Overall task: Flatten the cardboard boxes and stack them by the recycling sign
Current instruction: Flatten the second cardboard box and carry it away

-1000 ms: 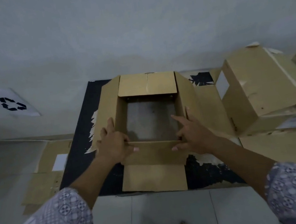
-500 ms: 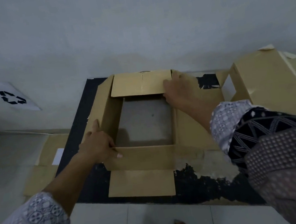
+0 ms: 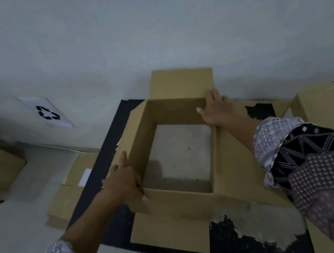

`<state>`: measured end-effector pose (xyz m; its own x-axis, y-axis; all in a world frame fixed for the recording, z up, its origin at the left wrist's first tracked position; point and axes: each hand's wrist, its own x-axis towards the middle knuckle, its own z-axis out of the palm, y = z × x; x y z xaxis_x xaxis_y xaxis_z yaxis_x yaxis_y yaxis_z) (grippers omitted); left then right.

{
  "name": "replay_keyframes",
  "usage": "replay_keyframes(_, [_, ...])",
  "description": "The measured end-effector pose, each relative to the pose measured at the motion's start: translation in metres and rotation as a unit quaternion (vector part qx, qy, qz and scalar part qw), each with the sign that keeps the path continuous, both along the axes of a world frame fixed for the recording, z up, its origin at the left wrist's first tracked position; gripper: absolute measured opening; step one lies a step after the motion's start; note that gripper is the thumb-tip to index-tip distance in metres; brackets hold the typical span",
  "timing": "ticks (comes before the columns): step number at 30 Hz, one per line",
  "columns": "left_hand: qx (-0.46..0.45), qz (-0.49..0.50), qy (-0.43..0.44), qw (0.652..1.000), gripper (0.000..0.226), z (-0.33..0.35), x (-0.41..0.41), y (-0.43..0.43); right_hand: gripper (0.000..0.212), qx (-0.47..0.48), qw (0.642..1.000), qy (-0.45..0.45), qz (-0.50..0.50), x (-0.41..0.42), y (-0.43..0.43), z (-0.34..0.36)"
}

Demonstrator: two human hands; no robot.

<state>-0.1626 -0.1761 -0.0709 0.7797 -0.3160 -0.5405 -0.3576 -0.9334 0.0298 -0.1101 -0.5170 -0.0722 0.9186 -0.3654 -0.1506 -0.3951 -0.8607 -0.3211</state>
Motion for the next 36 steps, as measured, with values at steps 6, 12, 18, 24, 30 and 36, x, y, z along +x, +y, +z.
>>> replay_keyframes(6, [0.018, 0.004, -0.028, 0.999, 0.038, 0.012, -0.016, -0.011, 0.082, 0.067, 0.995, 0.075, -0.015, 0.0, -0.017, -0.002])
replay_keyframes(12, [-0.026, -0.099, -0.08, 0.992, 0.135, 0.011, -0.066, -0.037, 0.078, 0.183, 0.98, 0.009, -0.072, -0.041, -0.004, -0.023])
replay_keyframes(18, [-0.089, -0.171, -0.067, 0.979, 0.09, 0.004, -0.122, -0.123, 0.071, 0.329, 0.926, -0.027, -0.185, -0.119, 0.019, -0.042])
replay_keyframes(24, [-0.113, -0.089, -0.16, 0.977, 0.011, 0.0, -0.138, -0.164, 0.076, 0.505, 0.811, -0.014, -0.296, -0.195, 0.024, -0.064])
replay_keyframes(30, [-0.162, -0.041, -0.215, 0.962, 0.018, 0.005, -0.119, -0.158, 0.079, 0.719, 0.578, -0.059, -0.382, -0.244, 0.044, -0.079])
replay_keyframes(36, [-0.247, 0.007, -0.247, 0.937, 0.029, 0.039, -0.093, -0.142, 0.078, 0.683, 0.66, 0.147, -0.277, -0.248, 0.084, -0.08])
